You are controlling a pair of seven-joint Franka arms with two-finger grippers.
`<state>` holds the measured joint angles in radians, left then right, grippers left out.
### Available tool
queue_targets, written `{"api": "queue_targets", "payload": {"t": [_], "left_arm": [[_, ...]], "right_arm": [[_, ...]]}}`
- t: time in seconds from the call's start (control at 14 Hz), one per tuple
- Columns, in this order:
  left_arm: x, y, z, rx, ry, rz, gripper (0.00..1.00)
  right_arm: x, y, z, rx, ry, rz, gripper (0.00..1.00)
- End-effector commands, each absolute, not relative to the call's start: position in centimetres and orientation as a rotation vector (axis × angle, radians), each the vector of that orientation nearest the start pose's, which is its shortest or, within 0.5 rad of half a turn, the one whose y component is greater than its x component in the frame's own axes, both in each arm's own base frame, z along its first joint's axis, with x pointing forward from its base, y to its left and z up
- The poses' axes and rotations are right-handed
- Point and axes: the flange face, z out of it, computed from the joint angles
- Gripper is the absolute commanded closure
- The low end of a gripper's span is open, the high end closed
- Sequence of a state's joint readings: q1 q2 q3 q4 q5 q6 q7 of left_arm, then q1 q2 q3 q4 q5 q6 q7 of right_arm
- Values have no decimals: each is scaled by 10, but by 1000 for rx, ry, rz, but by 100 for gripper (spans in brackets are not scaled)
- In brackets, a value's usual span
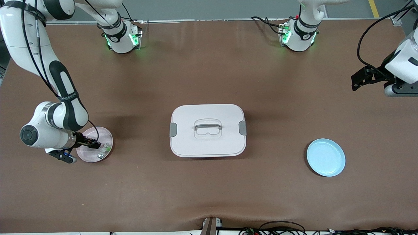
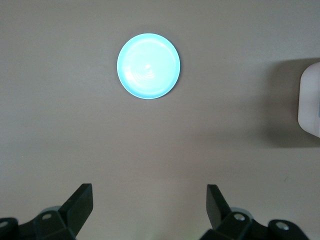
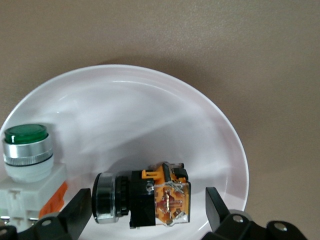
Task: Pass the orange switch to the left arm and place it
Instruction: 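Close the right gripper on the orange switch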
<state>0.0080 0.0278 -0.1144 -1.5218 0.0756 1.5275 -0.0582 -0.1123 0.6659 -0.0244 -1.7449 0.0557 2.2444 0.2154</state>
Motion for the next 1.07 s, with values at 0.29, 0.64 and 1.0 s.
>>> {"api": "queue_targets", "payload": {"t": [0.29,0.64,1.0], "left_arm": [[555,-48,635,-3060,75,11,0],[557,-46,636,-3063,69,-9,0],[557,-45,634,-3062,69,-2,0]], "right_arm": [[640,-83,180,-3048,601,247,63],[639,-84,183,-3064,554,261,87],[637,-100,208,-3062,395,339,90]]}}
